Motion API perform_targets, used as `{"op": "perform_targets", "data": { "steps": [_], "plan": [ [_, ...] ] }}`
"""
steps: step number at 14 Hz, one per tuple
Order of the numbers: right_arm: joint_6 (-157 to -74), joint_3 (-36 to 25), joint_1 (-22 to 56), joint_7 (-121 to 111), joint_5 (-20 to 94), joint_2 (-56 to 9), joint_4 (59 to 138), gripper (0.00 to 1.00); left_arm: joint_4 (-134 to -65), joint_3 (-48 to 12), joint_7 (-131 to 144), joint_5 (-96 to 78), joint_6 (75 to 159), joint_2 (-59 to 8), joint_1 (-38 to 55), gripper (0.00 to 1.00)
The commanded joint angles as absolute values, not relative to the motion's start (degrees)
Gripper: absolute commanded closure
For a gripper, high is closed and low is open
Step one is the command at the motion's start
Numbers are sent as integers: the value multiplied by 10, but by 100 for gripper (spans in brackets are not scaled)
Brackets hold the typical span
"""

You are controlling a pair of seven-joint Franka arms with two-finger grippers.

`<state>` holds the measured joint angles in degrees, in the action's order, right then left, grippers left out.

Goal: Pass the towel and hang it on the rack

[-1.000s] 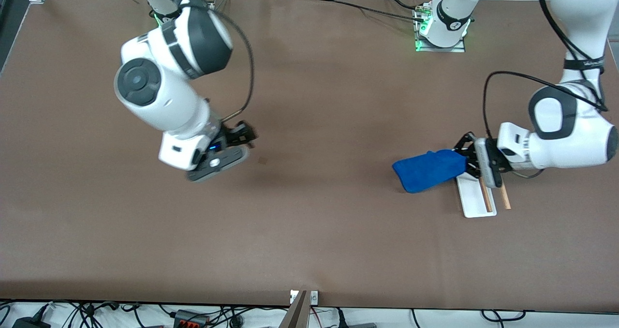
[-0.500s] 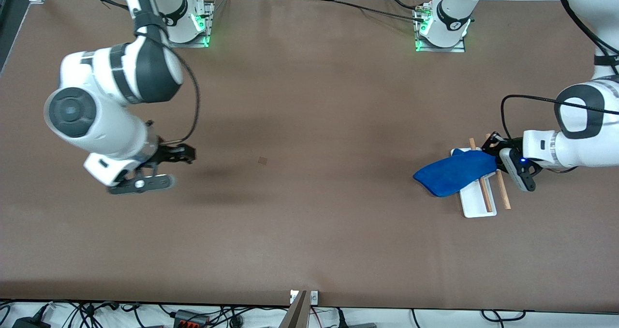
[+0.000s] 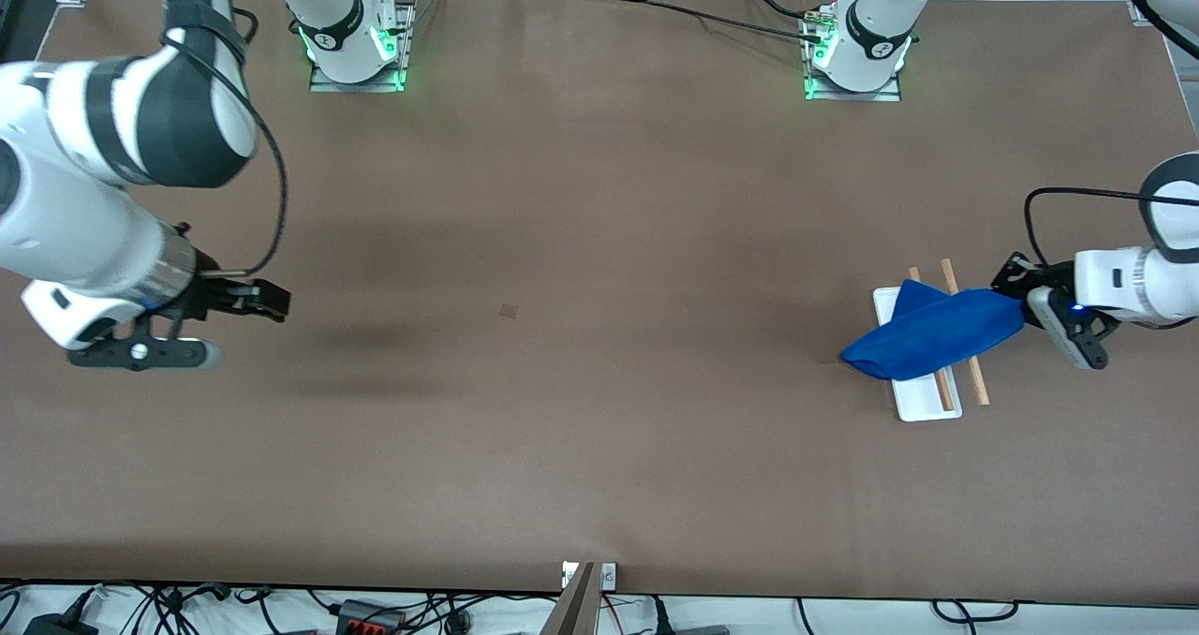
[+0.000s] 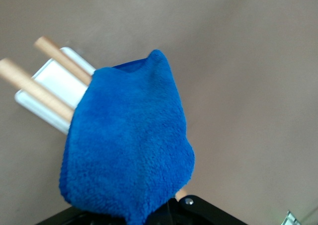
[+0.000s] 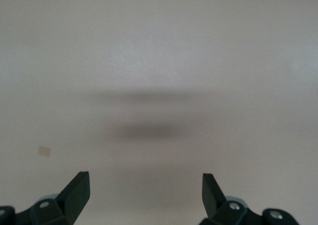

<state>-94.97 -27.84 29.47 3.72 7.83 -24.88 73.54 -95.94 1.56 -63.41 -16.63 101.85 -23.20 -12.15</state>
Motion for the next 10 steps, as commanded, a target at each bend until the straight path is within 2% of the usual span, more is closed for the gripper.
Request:
{"op": "perform_targets", "data": {
  "steps": [1, 6, 10],
  "plan": [
    [-938, -199, 199, 42, 77, -207, 741, 0, -925, 11, -646, -149, 1005, -274, -146, 99],
    [-935, -54, 30, 35, 69, -161, 747, 0, -897, 10, -693, -156, 1015, -334, -174, 99],
    [-925, -36, 8, -7, 12, -131, 769, 0, -894, 10, -710, -158, 1024, -351, -181, 99]
  ]
}}
